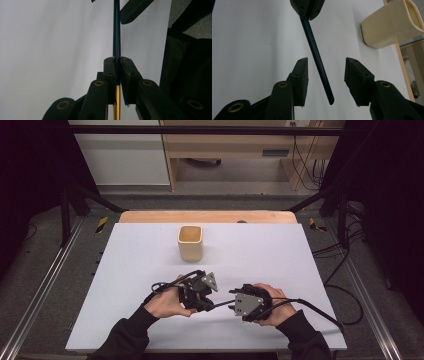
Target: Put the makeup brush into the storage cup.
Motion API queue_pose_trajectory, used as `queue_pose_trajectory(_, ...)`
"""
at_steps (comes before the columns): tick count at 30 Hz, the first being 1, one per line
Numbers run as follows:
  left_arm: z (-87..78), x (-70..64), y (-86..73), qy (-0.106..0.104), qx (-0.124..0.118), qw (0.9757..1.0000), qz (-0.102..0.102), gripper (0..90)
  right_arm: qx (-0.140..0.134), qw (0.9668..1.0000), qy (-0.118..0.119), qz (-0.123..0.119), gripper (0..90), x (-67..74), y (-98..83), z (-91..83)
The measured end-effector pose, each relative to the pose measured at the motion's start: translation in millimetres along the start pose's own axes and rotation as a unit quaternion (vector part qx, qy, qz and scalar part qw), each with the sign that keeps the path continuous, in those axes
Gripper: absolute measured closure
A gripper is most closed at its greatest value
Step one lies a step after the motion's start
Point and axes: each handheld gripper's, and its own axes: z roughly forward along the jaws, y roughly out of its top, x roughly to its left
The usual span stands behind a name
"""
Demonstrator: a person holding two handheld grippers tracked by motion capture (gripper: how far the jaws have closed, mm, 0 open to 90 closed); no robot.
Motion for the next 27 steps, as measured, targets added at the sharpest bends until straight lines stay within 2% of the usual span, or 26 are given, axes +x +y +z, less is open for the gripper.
queue_pose_trajectory(2,0.1,-0.4,0.6,0.001,0.001,1.0,0.002,82.5,-0.001,1.0,0.005,-0.005,56.2,0.6,0.2,0.6)
queue_pose_trajectory(4,1.5,-0.8,1.7,0.0,-0.003,1.0,0.009,82.6,-0.002,0.9997,0.009,-0.022,57.6,0.0,-0.1,1.7)
queue_pose_trajectory(12,3.8,-3.0,3.2,-0.007,-0.001,0.9999,0.015,82.5,-0.004,0.9991,0.023,-0.034,61.9,2.3,1.2,4.6)
queue_pose_trajectory(15,4.6,-3.2,3.7,-0.009,-0.004,0.9999,0.015,82.5,-0.004,0.9993,0.027,-0.027,63.7,4.9,2.0,5.8)
queue_pose_trajectory(19,5.8,-4.0,5.6,-0.01,-0.002,0.9998,0.016,82.5,-0.004,0.9986,0.033,-0.042,66.0,4.9,2.3,7.0)
queue_pose_trajectory(21,6.5,-4.0,6.7,-0.009,0.0,0.9998,0.019,82.5,-0.008,0.9988,0.035,-0.033,67.2,6.7,3.0,7.2)
queue_pose_trajectory(27,9.0,-4.3,8.9,-0.014,0.007,0.9997,0.02,82.5,-0.006,0.9981,0.043,-0.044,72.0,5.7,4.4,8.7)
